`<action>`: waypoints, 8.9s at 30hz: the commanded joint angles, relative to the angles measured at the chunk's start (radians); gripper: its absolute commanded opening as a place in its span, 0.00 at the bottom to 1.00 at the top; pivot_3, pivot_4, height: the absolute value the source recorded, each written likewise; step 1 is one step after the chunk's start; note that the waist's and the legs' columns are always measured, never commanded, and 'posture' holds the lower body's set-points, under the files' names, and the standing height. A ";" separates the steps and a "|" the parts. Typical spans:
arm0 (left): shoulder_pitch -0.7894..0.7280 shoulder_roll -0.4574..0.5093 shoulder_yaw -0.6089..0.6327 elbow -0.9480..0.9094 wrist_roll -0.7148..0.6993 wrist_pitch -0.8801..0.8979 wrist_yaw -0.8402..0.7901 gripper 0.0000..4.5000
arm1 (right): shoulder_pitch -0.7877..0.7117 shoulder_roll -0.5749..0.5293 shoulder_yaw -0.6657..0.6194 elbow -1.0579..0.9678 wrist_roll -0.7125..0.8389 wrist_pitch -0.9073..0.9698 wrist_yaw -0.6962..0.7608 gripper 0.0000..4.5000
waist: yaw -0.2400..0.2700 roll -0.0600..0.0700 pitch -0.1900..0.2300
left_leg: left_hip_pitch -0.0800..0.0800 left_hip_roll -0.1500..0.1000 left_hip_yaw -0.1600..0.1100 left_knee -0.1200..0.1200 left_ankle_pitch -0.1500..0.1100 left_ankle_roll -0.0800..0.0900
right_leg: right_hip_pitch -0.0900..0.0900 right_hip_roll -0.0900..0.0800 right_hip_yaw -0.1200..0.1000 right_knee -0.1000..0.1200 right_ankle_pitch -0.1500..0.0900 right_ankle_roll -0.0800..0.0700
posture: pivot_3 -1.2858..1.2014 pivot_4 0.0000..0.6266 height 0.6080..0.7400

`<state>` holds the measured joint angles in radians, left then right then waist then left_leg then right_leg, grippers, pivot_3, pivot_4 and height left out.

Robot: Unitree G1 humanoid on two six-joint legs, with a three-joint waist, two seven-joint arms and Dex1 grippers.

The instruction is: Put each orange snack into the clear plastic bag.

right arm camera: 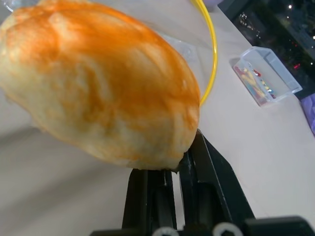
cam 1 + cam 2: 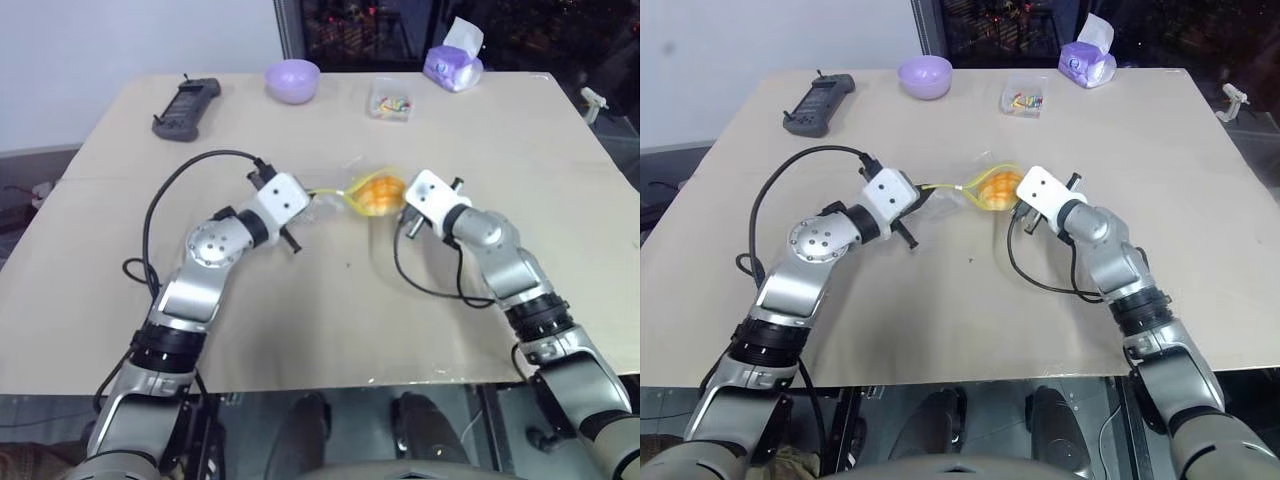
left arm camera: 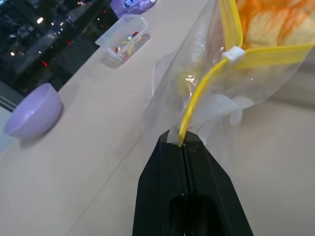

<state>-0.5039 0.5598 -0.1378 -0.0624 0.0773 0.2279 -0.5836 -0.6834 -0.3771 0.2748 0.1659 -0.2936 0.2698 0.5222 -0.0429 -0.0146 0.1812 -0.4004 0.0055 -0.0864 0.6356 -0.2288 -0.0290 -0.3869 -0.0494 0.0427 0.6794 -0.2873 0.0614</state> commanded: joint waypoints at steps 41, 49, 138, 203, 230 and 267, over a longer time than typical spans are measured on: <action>0.051 -0.004 -0.035 -0.182 0.067 0.080 -0.055 0.01 | 0.030 -0.009 0.006 -0.076 0.034 0.073 0.044 0.00 | 0.000 0.000 0.000 | 0.000 0.000 0.000 0.000 0.000 0.000 | 0.000 0.000 0.000 0.000 0.000 0.000 | 0.52 0.24 1.00; 0.018 -0.099 0.086 -0.176 -0.168 0.239 -0.108 0.00 | 0.033 0.051 -0.079 -0.183 0.190 0.203 0.092 0.33 | 0.001 0.000 0.000 | -0.001 0.000 -0.001 0.001 0.000 0.000 | 0.000 0.000 -0.001 0.000 0.000 0.000 | 0.52 0.24 1.00; 0.166 -0.027 0.097 -0.258 -0.345 0.191 -0.189 0.00 | 0.044 0.206 -0.048 -0.112 0.358 0.217 -0.019 0.04 | 0.001 0.000 0.000 | 0.001 0.000 0.000 0.000 0.000 0.000 | 0.001 0.000 0.000 0.000 0.000 0.000 | 0.52 0.24 1.00; 0.033 -0.007 0.343 -0.070 -0.645 0.352 -0.118 0.00 | -0.048 0.234 0.017 0.398 0.118 -0.338 -0.019 0.56 | -0.023 -0.001 -0.001 | 0.002 0.001 0.000 0.000 0.000 0.000 | 0.001 0.000 0.000 0.000 0.000 0.000 | 0.52 0.24 1.00; -0.172 -0.058 0.270 0.222 -0.536 0.211 -0.135 0.00 | -0.266 -0.186 -0.007 0.211 -0.100 -0.235 0.040 0.00 | -0.014 0.000 0.000 | 0.001 0.000 0.000 0.000 0.000 0.000 | 0.000 0.000 0.000 -0.001 0.000 0.000 | 0.52 0.24 1.00; -0.074 -0.236 -0.181 0.104 0.038 0.189 0.164 0.55 | -0.086 -0.212 0.004 -0.203 -0.074 0.188 0.279 0.00 | 0.003 0.000 0.000 | -0.016 -0.001 0.000 0.008 0.001 -0.001 | -0.015 -0.001 0.001 0.006 0.000 0.000 | 0.52 0.24 1.00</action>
<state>-0.5472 0.3348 -0.3201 0.0391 0.0944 0.4576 -0.4342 -0.7667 -0.5782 0.3053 0.0097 -0.3715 0.4560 0.8095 -0.0401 -0.0148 0.1813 -0.4162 0.0040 -0.0863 0.6437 -0.2279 -0.0305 -0.4024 -0.0505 0.0431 0.6856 -0.2870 0.0614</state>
